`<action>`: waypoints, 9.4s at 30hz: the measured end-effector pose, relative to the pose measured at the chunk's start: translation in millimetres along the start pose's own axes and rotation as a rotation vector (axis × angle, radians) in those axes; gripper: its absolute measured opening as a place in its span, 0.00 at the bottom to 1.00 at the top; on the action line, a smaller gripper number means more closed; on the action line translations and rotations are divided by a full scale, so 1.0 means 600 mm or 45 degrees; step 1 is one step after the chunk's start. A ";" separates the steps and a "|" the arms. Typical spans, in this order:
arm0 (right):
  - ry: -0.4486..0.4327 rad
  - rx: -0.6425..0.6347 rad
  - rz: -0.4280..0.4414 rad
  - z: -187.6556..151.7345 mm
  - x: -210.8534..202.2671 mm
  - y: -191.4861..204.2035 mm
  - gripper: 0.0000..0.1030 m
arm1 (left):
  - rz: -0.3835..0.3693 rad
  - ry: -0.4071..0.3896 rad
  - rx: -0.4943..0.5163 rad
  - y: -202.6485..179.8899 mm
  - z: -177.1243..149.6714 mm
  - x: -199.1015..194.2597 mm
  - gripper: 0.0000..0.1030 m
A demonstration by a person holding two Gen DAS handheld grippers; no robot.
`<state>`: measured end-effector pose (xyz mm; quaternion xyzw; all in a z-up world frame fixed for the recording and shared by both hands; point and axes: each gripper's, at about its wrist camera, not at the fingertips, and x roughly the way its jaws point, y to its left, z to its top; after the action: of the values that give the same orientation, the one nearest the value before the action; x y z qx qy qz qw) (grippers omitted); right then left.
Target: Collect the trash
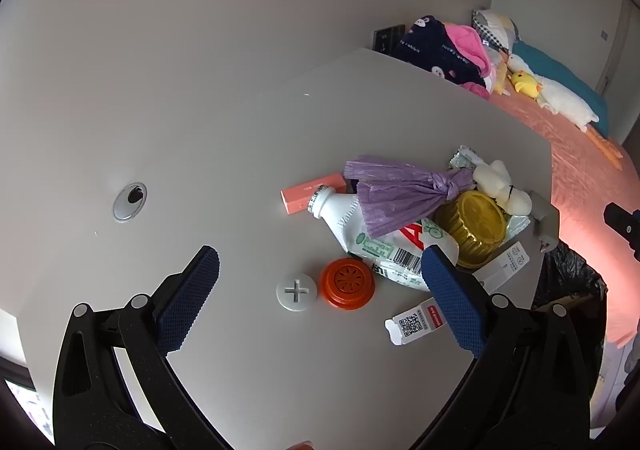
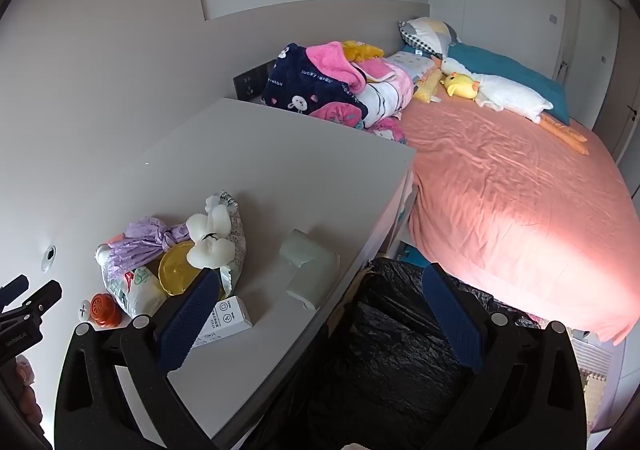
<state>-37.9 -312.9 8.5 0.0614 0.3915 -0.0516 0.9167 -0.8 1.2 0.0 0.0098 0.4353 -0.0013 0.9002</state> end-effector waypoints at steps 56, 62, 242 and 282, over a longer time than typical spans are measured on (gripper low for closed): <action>0.011 -0.003 -0.005 -0.006 0.004 0.002 0.98 | -0.021 0.013 0.004 -0.009 -0.002 0.008 0.95; 0.026 0.003 0.001 -0.005 0.009 0.001 0.98 | -0.068 0.023 -0.008 -0.002 -0.003 0.013 0.95; 0.099 0.024 0.132 -0.051 0.007 -0.070 0.74 | -0.631 0.206 0.280 -0.152 -0.045 0.053 0.94; 0.207 -0.127 0.294 0.043 0.169 0.099 0.78 | -0.348 0.283 0.039 0.002 -0.028 0.166 0.79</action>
<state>59.0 -262.8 -43.0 0.0642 0.4568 0.0790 0.8837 48.0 3.6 -88.3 -0.0357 0.5295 -0.1290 0.8377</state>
